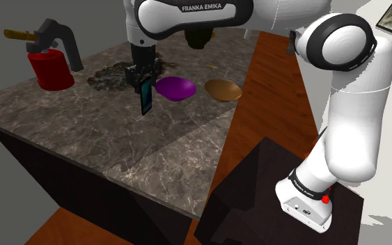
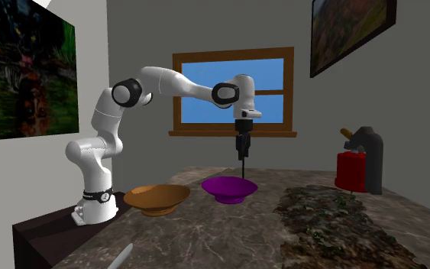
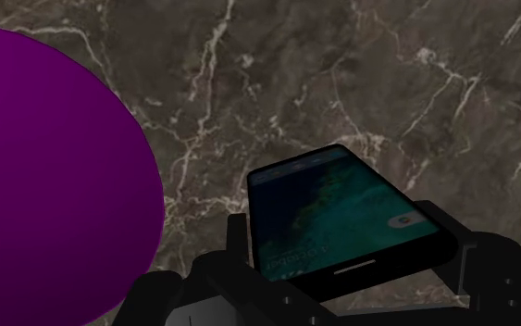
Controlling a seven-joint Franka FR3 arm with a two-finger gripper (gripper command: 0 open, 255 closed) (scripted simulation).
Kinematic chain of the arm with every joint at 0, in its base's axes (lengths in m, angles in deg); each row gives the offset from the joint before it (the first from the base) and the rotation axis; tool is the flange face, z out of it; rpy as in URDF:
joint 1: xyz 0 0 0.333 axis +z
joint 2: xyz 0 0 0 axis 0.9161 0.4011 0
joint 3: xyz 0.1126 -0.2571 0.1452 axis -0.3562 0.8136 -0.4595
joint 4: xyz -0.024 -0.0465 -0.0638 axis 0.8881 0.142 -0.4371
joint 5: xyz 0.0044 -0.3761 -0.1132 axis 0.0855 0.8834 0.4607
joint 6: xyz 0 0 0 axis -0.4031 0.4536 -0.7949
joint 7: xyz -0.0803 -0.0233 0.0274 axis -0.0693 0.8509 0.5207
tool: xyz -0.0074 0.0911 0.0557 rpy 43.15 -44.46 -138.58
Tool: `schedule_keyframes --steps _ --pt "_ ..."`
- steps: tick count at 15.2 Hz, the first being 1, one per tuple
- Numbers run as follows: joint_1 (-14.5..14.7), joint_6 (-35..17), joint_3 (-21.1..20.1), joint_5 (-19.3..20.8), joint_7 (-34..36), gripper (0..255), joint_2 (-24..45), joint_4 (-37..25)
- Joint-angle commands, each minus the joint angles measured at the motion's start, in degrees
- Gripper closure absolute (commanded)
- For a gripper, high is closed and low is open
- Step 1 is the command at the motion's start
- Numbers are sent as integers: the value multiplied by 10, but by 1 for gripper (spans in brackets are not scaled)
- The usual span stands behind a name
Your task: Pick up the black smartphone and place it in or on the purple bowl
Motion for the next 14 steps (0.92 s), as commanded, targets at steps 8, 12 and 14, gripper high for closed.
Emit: schedule_keyframes --steps 8,12,14 --pt "2 23 -1 0 -1 255 0 -23" --pt "5 55 -1 0 -2 255 2 -58" --pt "7 72 -1 0 -2 255 5 -77"
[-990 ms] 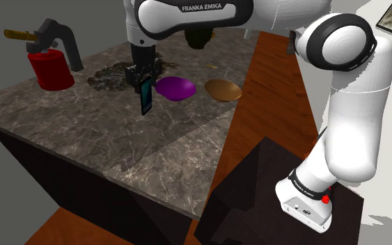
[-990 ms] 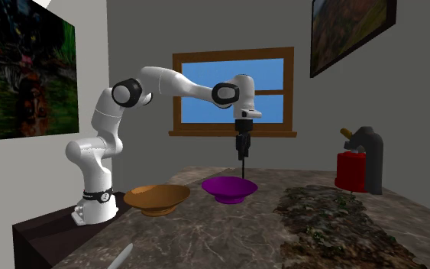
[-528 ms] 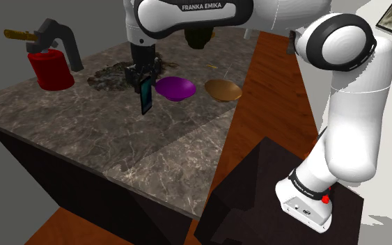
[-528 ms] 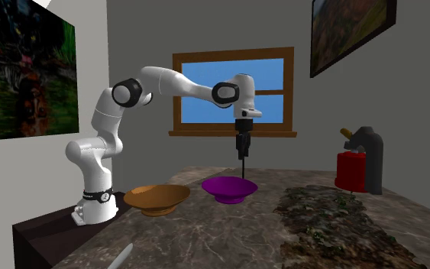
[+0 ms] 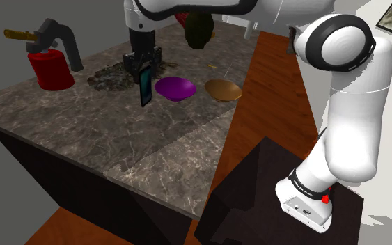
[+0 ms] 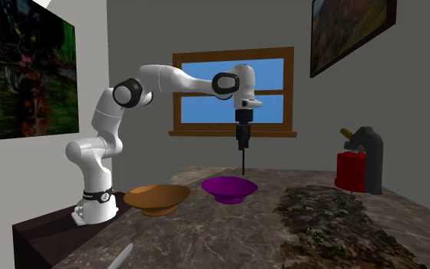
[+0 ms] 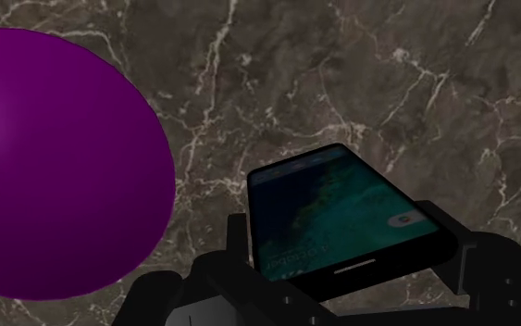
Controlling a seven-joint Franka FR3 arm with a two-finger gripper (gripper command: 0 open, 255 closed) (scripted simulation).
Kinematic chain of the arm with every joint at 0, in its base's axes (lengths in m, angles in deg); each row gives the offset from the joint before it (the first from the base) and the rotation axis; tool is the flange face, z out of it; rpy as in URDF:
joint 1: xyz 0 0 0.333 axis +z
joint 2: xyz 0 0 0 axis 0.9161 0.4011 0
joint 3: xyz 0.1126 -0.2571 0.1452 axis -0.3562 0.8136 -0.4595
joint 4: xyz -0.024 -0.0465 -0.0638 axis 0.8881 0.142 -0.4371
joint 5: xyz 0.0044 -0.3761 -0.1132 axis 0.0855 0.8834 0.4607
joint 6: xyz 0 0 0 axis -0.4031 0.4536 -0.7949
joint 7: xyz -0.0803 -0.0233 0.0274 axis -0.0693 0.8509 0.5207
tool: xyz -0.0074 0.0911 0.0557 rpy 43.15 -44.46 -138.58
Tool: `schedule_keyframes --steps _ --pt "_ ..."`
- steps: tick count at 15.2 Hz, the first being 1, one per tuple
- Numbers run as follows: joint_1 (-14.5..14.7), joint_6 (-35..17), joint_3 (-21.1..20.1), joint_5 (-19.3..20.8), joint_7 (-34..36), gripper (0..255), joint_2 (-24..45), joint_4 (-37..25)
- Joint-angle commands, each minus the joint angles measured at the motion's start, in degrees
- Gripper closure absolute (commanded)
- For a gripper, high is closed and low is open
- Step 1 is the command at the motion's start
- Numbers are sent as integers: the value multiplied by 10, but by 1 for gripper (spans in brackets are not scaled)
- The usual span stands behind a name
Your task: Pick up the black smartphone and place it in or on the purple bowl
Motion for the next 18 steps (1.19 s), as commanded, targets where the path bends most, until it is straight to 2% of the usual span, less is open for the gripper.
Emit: schedule_keyframes --steps 1,8,14,15,18 --pt "2 18 0 0 0 255 2 -20" --pt "13 83 0 5 -2 255 20 -103" --pt "30 152 2 14 -4 255 53 -206" --pt "30 152 2 14 -4 255 53 -206" --pt "-5 150 7 4 -36 255 27 -178"
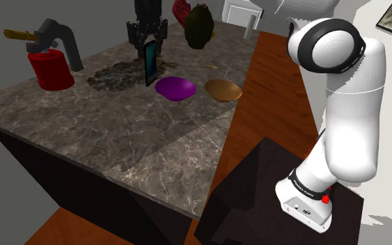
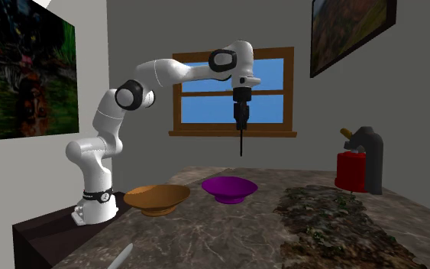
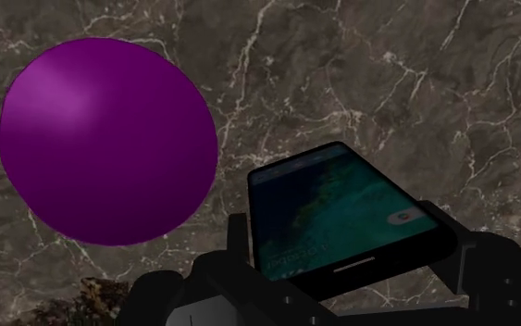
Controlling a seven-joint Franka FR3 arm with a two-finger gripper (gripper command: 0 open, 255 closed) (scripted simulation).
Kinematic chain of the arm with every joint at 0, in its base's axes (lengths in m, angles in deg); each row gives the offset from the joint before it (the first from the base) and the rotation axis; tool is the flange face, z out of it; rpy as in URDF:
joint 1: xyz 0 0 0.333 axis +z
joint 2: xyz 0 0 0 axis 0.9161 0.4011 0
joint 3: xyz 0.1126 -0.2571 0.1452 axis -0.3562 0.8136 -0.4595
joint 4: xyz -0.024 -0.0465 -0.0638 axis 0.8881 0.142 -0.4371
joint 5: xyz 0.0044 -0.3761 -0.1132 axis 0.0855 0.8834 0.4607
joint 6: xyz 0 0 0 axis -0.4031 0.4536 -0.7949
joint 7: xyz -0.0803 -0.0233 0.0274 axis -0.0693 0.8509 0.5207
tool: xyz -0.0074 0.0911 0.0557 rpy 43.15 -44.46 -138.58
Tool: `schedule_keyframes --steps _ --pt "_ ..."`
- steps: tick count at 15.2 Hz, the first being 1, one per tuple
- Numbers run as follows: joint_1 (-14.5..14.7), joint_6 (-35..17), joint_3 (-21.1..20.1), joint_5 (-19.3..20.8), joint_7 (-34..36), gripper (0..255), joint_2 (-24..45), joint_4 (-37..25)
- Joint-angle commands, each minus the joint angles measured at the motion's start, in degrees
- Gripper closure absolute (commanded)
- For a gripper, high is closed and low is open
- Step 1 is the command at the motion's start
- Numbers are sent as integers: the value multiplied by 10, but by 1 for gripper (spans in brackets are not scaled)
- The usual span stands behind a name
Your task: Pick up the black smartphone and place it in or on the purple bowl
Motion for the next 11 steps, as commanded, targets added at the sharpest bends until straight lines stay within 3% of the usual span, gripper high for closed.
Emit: schedule_keyframes --steps 1,6,11 --pt "-19 8 4 -4 -23 255 -6 -3" --pt "-68 20 16 -13 -80 255 -25 2" --pt "-112 48 29 -17 -139 255 -19 -32"
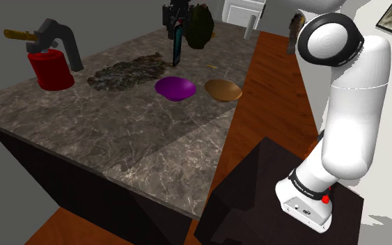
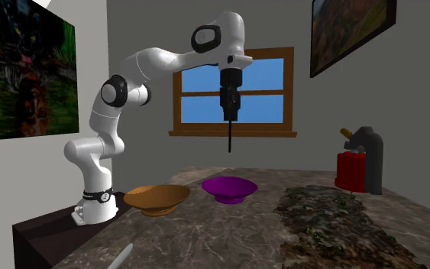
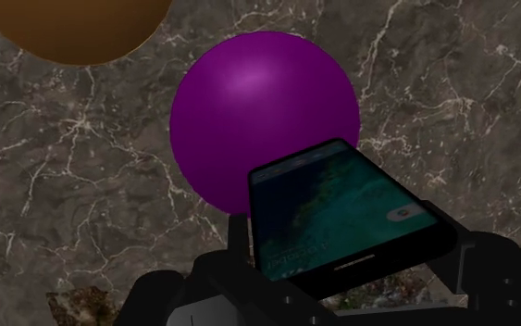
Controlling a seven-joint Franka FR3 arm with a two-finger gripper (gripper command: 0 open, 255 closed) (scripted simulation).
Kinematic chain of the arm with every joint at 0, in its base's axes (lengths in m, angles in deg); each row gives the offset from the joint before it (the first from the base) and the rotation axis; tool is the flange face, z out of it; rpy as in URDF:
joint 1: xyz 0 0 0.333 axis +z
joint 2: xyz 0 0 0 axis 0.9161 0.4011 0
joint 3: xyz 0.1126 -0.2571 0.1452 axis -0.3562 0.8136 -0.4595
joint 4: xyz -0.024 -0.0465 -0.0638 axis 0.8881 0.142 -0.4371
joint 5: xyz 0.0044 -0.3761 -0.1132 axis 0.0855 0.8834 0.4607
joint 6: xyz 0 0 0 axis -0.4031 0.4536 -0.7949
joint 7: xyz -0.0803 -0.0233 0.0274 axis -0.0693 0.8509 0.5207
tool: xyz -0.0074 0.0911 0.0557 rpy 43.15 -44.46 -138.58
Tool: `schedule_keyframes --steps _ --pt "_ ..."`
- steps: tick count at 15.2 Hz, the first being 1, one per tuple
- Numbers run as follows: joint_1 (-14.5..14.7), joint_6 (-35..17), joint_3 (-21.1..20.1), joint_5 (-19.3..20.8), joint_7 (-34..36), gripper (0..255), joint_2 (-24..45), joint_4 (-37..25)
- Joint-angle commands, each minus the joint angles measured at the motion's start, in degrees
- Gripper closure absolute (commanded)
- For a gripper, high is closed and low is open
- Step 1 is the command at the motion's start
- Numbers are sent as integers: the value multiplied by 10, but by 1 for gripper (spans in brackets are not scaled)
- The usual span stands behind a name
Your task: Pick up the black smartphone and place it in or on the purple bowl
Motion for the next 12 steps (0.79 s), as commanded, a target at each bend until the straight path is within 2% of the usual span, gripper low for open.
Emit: schedule_keyframes --steps 1,12 --pt "-10 -8 2 -2 -10 255 -5 13" --pt "-30 -125 1 -15 -11 255 -58 183"
